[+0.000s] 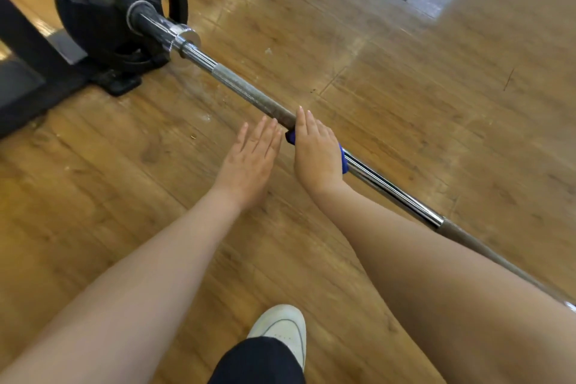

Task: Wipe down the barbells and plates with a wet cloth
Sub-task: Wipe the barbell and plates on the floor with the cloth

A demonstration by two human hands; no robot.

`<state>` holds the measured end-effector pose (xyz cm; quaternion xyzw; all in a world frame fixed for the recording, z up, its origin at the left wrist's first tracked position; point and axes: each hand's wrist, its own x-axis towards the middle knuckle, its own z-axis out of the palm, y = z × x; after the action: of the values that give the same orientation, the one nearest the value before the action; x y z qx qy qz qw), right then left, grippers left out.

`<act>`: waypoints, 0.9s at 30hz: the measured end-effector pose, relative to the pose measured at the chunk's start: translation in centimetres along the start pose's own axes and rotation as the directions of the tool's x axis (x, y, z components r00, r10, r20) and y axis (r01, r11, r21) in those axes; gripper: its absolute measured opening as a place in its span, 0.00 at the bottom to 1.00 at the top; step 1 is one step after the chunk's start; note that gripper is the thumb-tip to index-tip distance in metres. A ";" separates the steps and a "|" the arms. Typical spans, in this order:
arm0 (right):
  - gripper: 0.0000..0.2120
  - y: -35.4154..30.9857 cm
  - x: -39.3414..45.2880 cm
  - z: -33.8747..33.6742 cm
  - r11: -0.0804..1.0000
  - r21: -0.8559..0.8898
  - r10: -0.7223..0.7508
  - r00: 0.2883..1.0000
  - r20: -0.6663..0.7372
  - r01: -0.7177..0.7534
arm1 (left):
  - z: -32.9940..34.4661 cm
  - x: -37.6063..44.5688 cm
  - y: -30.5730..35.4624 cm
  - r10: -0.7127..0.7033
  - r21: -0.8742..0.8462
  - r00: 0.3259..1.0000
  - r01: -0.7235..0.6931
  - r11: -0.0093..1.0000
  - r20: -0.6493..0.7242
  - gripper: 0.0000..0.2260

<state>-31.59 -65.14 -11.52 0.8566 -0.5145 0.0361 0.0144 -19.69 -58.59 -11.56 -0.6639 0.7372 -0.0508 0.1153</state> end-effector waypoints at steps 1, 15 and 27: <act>0.29 0.5 -0.3 0.1 1.000 0.006 0.009 1.000 0.017 -0.009 | -0.1 -0.1 0.1 -0.001 -0.019 1.000 0.001 1.000 0.006 0.35; 0.34 11.6 -13.1 -0.2 0.987 -0.067 0.144 0.987 -0.072 -0.149 | -1.9 0.1 2.1 0.049 -0.024 0.999 -0.049 0.999 -0.008 0.35; 0.32 11.4 -14.2 -0.4 0.950 0.016 0.311 0.948 -0.073 -0.311 | -2.2 3.4 2.3 0.075 0.022 0.996 -0.074 0.997 -0.047 0.36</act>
<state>-48.35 -57.97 -12.38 0.7630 -0.6420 0.0708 0.0261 -22.74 -61.88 -10.31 -0.6333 0.7635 -0.0698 0.1059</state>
